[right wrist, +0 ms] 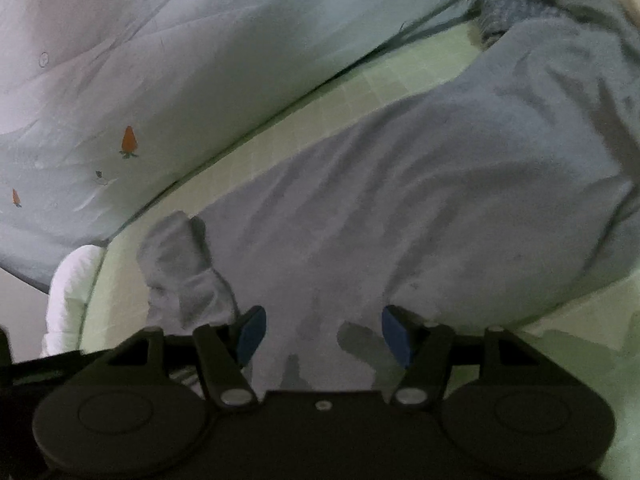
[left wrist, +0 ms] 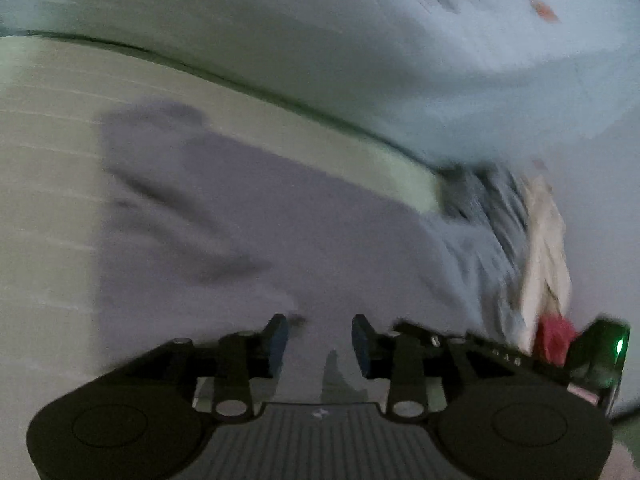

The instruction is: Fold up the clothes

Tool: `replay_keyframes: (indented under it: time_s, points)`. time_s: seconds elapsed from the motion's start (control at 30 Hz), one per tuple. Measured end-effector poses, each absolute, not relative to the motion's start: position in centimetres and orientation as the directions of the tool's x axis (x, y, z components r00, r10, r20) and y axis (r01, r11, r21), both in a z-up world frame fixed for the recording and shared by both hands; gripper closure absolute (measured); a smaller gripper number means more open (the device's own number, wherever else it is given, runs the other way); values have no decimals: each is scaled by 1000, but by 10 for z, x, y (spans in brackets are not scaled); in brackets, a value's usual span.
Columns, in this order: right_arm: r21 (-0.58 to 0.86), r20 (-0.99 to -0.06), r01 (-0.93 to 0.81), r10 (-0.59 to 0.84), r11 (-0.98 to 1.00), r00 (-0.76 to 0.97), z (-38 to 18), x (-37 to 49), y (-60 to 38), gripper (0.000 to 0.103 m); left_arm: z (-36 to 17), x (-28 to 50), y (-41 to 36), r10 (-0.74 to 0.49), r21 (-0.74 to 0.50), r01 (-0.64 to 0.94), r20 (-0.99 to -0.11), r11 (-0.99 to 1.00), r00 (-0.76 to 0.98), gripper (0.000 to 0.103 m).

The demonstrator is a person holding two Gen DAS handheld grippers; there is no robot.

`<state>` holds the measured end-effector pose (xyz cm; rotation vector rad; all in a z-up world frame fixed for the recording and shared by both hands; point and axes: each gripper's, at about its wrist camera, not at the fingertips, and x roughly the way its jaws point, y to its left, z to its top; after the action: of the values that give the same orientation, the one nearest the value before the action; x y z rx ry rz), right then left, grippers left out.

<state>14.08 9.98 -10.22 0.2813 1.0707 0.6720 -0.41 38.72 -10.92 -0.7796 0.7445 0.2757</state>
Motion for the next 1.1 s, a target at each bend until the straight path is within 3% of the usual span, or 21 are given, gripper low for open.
replay_keyframes:
  time_s: [0.13,0.27,0.57,0.63,0.67,0.7,0.8,0.93,1.1]
  points:
    - [551,-692,-428,678,717,246,-108,142,129,43,-115,-37,419,85,-493,-634,-746,596,661,62]
    - [590,-662,-479,729,650,174,-113,152,166,57,-132,-45,442,144,-423,-725,-804,543,577,62]
    - [592,-685,-552,728,587,39,-133,164,223,58,-157,-30,459,159,-353,-766,-850,536,503,61]
    - [552,-703,-599,710,580,40,-133,156,230,67,-159,-31,458,160,-360,-767,-846,532,508,60]
    - [536,-709,-616,704,577,43,-132,153,230,84,-159,-32,459,158,-362,-766,-846,532,509,60]
    - [528,-712,-624,701,576,44,-131,151,229,93,-159,-32,459,158,-361,-766,-846,532,509,60]
    - [630,-647,-542,762,556,28,-125,154,209,98,-158,-32,457,161,-354,-767,-849,535,504,58]
    - [851,-482,-220,875,477,31,-132,160,158,98,-157,-34,451,158,-349,-761,-850,547,503,54]
    - [789,-598,-149,801,596,39,-148,157,139,94,-156,-26,443,173,-303,-750,-858,588,483,50]
